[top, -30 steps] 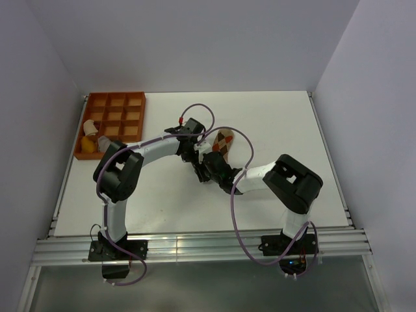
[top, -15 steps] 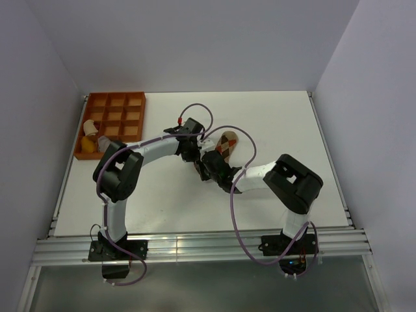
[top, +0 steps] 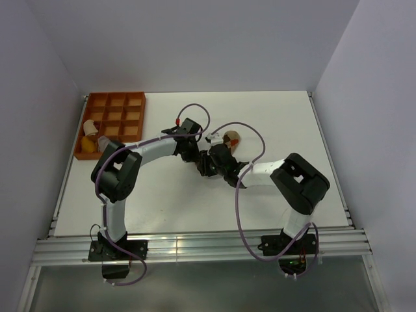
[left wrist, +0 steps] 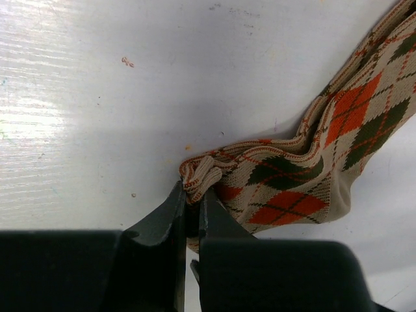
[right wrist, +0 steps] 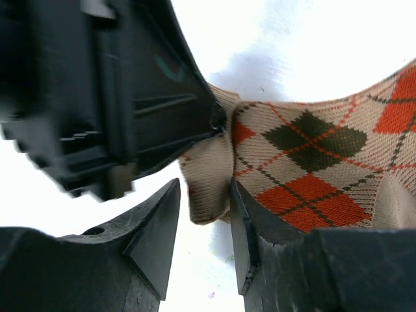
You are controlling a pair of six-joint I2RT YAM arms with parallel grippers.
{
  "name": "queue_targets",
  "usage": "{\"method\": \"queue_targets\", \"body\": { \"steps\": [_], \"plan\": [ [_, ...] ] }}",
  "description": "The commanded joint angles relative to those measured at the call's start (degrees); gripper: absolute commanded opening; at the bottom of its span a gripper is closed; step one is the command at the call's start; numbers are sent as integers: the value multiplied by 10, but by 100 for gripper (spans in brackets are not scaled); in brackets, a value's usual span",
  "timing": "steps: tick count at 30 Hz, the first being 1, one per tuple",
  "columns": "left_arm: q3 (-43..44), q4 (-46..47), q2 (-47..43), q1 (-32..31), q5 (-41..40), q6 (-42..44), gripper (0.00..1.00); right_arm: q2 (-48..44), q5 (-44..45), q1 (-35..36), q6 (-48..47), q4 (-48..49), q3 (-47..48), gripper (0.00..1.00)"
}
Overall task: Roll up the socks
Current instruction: Roll the sock at the center of the board.
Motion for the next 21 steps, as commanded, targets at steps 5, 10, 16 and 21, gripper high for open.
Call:
{"method": "queue_targets", "body": {
  "steps": [5, 10, 16, 21],
  "plan": [
    [-2, -7, 1, -2, 13, 7, 0, -37, -8, 2, -56, 9, 26, 45],
    [2, -8, -2, -2, 13, 9, 0, -17, -8, 4, -59, -13, 46, 45],
    [3, -10, -1, -1, 15, 8, 0, 9, 2, 7, -48, -41, 58, 45],
    [3, -7, -3, -2, 18, 7, 0, 20, 3, 11, -42, -48, 57, 41]
  ]
}}
